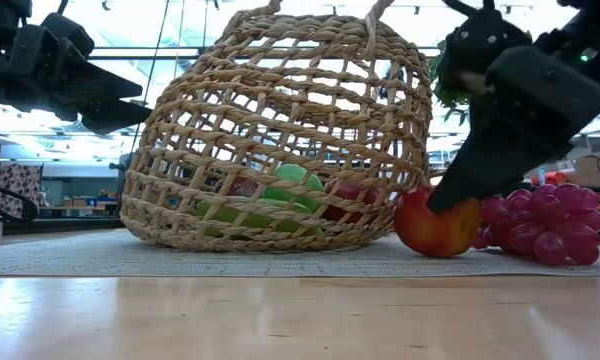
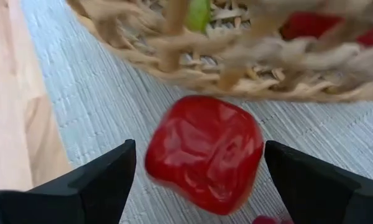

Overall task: Build produce basket
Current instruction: Put the bottom left red apple into the mesh basket

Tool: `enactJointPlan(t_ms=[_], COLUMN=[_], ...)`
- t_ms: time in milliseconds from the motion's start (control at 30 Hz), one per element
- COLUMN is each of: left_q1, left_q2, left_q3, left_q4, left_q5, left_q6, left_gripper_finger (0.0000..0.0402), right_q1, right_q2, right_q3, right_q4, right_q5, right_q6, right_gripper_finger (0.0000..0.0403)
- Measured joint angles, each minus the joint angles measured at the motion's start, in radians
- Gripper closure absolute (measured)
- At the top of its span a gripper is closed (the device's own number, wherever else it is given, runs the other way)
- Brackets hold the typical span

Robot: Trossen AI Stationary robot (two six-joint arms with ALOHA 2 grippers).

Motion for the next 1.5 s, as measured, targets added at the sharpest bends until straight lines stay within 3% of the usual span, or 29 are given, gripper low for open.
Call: enactJointPlan(t_ms=[267,567,800,1133,1400,1500], left_q1=[0.000,0.000,0.000,0.000,0.000,0.000], left_q2=[0.000,0.000,0.000,0.000,0.000,0.000], left_q3=[0.000,0.000,0.000,0.000,0.000,0.000], left_q4=[0.001,0.001,0.001,0.001,0.001,0.001], left_q5=[0.000,0.000,0.000,0.000,0.000,0.000], left_q6=[0.000,0.000,0.000,0.000,0.000,0.000], left_gripper_finger=[0.0008,0.0008,0.0008,0.0008,0.0008,0.0008], right_q1=[-0.008,-0.008,-0.002,0.028,0.035,0.016], right_q2=[0.000,0.000,-0.033,-0.266,-0.508,-0.602], right_q3=[-0.018,-0.018,-0.018,-0.017,-0.017,-0.017], right_q4=[0.000,-0.001,-0.012,-0.052,-0.320,-0.437], right_q5=[-0.051,-0.067,-0.128,-0.152,-0.152,-0.108], right_q6=[0.009,0.006,0.001,-0.032,-0.071,-0.092], right_gripper_finger=[0.0063,0.0126,0.0128,0.0128,0.0128,0.0128])
